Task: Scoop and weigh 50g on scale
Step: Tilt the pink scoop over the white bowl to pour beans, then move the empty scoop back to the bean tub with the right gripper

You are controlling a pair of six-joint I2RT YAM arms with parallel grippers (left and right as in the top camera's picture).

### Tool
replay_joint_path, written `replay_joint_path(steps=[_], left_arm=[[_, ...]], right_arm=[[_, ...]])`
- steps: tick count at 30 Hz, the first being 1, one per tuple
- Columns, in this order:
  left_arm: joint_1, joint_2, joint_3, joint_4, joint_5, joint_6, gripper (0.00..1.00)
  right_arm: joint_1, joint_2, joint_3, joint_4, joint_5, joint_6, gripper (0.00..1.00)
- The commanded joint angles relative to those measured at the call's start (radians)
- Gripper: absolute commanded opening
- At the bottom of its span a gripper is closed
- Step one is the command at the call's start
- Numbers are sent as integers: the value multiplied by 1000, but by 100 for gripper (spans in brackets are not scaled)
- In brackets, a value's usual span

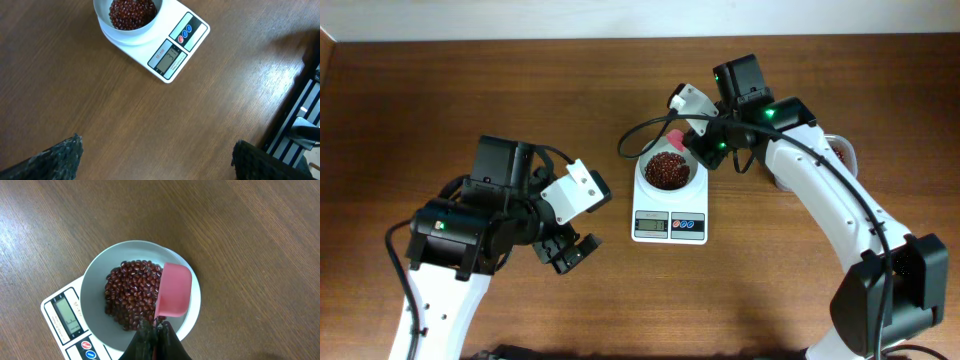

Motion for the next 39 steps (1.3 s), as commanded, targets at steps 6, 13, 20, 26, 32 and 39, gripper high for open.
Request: replay_joint_path(steps=[6,13,20,26,32,39], left_arm=[[3,0,-3,2,17,19,99],[3,0,-3,2,17,19,99],[3,0,-3,2,17,19,99],[3,0,-3,2,17,19,99],[3,0,-3,2,17,19,99],[3,0,-3,2,17,19,99]], right_arm=[[10,-26,11,6,-10,-2,4],[-12,-27,101,8,-10,-1,4],[-267,-55,201,-9,-10,56,4],[-496,-83,203,-76,-10,447,4],[-613,-83,202,-172,-10,591,4],[-615,-83,202,-183,-11,591,4]])
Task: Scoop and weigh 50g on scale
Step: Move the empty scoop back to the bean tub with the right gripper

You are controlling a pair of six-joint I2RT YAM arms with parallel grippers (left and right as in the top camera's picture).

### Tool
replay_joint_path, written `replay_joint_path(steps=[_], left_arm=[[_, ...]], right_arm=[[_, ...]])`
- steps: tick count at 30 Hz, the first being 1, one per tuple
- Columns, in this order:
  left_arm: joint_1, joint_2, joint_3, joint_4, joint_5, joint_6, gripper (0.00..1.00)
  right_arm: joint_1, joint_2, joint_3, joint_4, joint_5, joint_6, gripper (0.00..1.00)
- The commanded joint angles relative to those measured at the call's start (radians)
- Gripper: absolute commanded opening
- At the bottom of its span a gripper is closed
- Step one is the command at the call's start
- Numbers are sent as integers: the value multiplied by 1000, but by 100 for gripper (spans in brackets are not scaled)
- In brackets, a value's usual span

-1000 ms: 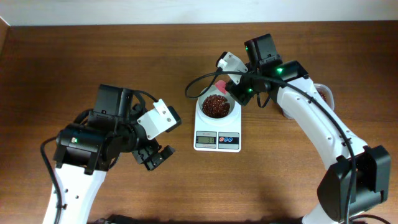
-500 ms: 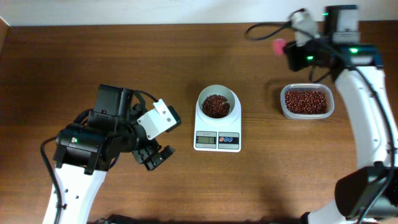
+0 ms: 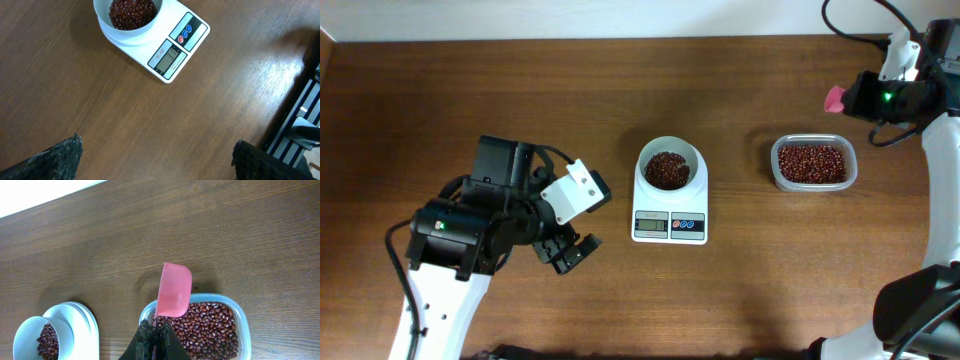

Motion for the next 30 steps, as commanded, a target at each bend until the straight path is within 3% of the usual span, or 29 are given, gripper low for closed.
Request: replay_joint_path(steps=[1,4,8,11,21,30], left_arm=[[3,0,-3,2,17,19,99],[3,0,-3,2,17,19,99],[3,0,-3,2,17,19,99],[3,0,-3,2,17,19,99],[3,0,-3,2,17,19,99],[3,0,-3,2,17,19,99]], right_arm=[[-3,-29,17,-4,-15,11,4],[0,-29,17,-60,-25,-11,4],[0,-29,17,-217,-25,-287,4],[0,-27,16,-266,-25,-381,4],[-2,65,-4,-272,172,-499,4],[-2,184,-6,-226,169,-551,4]])
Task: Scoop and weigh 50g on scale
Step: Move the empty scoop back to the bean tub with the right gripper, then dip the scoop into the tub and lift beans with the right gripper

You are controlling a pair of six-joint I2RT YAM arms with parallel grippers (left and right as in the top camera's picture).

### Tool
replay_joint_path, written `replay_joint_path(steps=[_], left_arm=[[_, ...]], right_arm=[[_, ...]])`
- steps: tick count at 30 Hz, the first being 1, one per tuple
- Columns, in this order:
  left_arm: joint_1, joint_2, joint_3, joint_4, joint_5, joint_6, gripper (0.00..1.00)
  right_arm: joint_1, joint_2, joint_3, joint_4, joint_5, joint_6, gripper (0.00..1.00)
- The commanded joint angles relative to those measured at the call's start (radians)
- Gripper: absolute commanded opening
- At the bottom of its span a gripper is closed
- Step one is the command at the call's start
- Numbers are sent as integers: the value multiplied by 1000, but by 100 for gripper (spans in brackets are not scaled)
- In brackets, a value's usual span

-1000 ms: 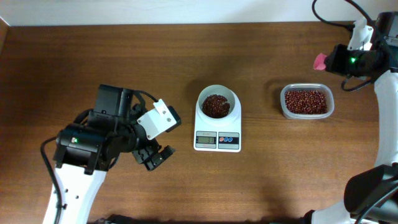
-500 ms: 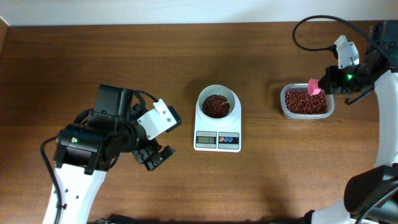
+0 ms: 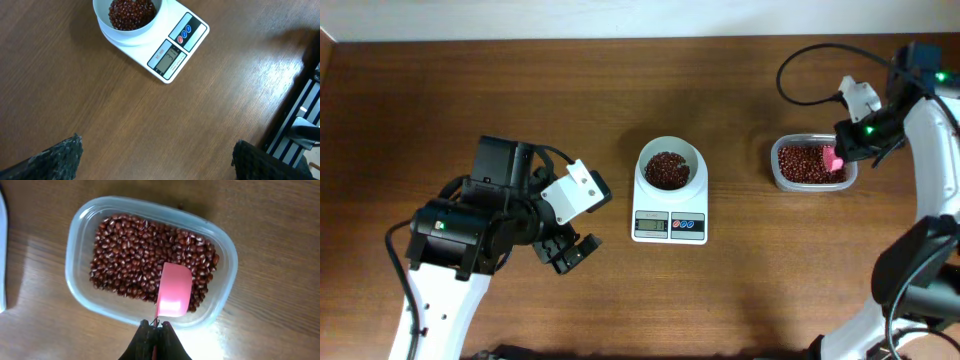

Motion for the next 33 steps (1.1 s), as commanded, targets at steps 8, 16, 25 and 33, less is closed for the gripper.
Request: replay_joint_path(steps=[8,16,25,33], left_arm=[[3,0,-3,2,15,16,99],[3,0,-3,2,15,16,99],[3,0,-3,2,15,16,99],[3,0,-3,2,15,16,99]], right_arm=[[-2,41,-19,23,9,-95,4],[-2,41,-19,-30,8,-95,4],[-2,96,-19,-75,-141,-95,4],[-2,99,-19,-98,-236,-95,4]])
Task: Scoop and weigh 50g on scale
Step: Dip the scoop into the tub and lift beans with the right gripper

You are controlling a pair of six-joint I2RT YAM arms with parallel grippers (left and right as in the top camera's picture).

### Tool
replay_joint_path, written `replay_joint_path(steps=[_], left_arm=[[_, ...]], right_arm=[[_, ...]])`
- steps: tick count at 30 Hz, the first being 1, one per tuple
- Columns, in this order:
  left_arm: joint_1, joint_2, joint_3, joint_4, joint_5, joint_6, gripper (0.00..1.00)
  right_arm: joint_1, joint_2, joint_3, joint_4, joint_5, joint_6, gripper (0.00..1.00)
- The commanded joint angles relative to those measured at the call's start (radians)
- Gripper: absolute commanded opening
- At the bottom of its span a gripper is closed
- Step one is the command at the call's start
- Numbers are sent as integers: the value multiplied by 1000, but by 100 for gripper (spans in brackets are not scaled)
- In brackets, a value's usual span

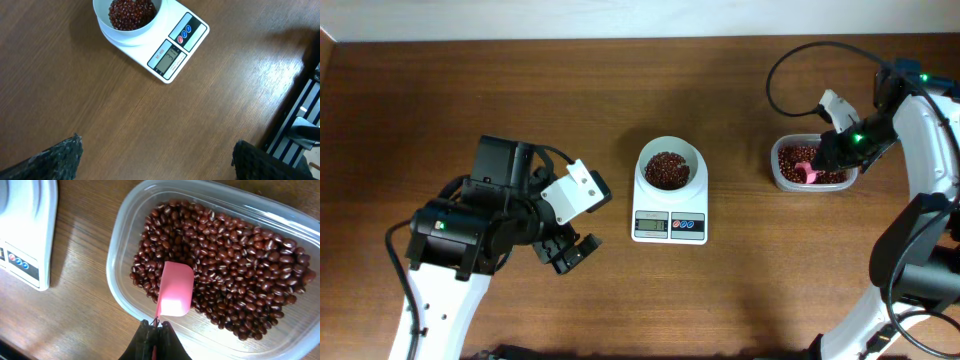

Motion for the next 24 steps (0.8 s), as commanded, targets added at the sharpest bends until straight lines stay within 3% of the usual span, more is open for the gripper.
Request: replay_joint_path(steps=[1,12,24], left_arm=[[3,0,-3,1,15,16,99],[3,0,-3,1,15,16,99],[3,0,-3,1,15,16,99]], right_arm=[[-2,20,-6,-11,-57,-4,4],[-13,84,-11,-13,-141,-3,4],[-206,84,-11,-40,-372,-3,4]])
